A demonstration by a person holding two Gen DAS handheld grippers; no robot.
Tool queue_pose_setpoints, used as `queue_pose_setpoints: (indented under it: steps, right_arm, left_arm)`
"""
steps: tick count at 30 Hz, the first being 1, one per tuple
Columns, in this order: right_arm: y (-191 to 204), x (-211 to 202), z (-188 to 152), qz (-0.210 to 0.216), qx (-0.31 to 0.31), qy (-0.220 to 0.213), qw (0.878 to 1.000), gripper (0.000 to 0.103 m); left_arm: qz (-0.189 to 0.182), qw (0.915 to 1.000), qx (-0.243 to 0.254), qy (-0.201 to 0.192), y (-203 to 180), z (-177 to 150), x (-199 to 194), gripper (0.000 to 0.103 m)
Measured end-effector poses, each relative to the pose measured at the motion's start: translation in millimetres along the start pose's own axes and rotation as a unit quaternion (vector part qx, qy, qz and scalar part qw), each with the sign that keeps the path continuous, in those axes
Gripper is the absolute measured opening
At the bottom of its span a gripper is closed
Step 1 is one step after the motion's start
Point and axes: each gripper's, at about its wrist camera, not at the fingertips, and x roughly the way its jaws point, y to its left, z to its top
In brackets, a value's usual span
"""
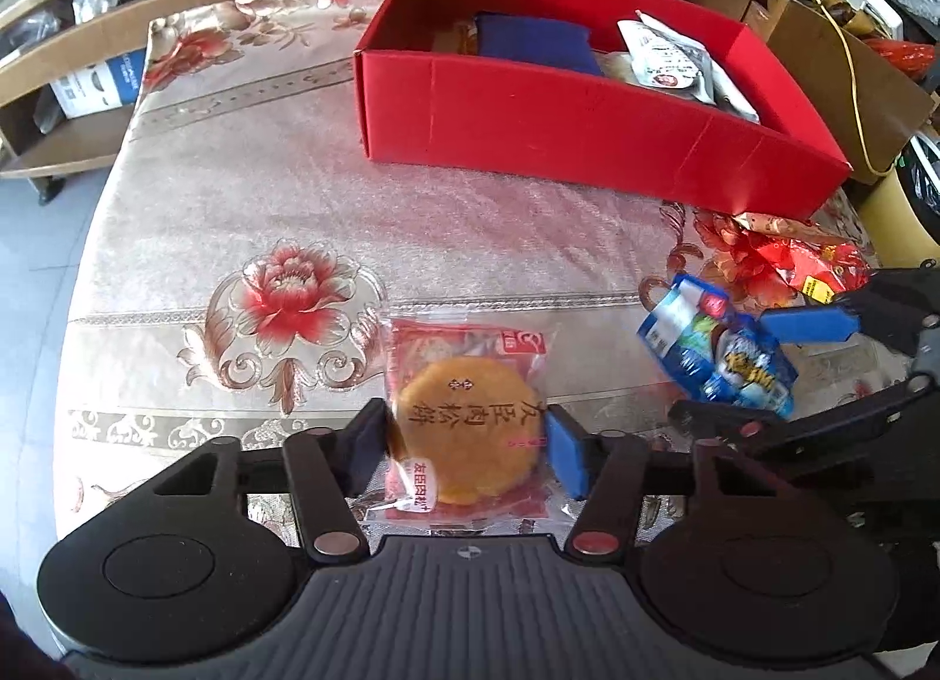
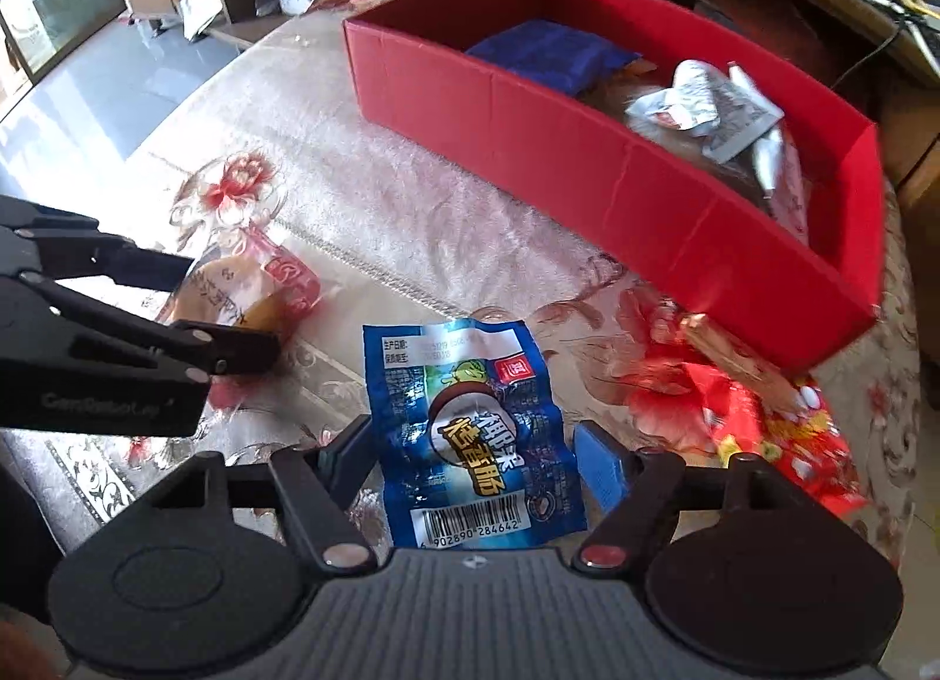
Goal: Organize snacks
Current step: 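Lift the pastry packet with left tool while right tool grasps blue coconut packet, then drop the pastry packet in the box with left tool while right tool releases blue packet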
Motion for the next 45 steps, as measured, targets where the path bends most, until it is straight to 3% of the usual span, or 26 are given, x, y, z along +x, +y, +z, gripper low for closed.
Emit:
queue_pose_setpoints:
  steps: [12,26,45]
  right_arm:
    - [-15,-26,2,-0.016,0.035,-0.040,0.998,0.078]
    - [-19,-12,-7,-0.041,0.038,-0.009,0.998,0.078]
    - [-43,-50,17,-0.042,0.087,-0.086,0.992,0.078]
  left_arm:
    - [-0.010,0.9998,0.001,-0.018,-12,1,-9,0.063]
    - [0.000,0.9998,0.022,-0.001,-30,2,3,0.063]
    - [0.000,0.9962,0.017,-0.086,-39,40,-28,0.062]
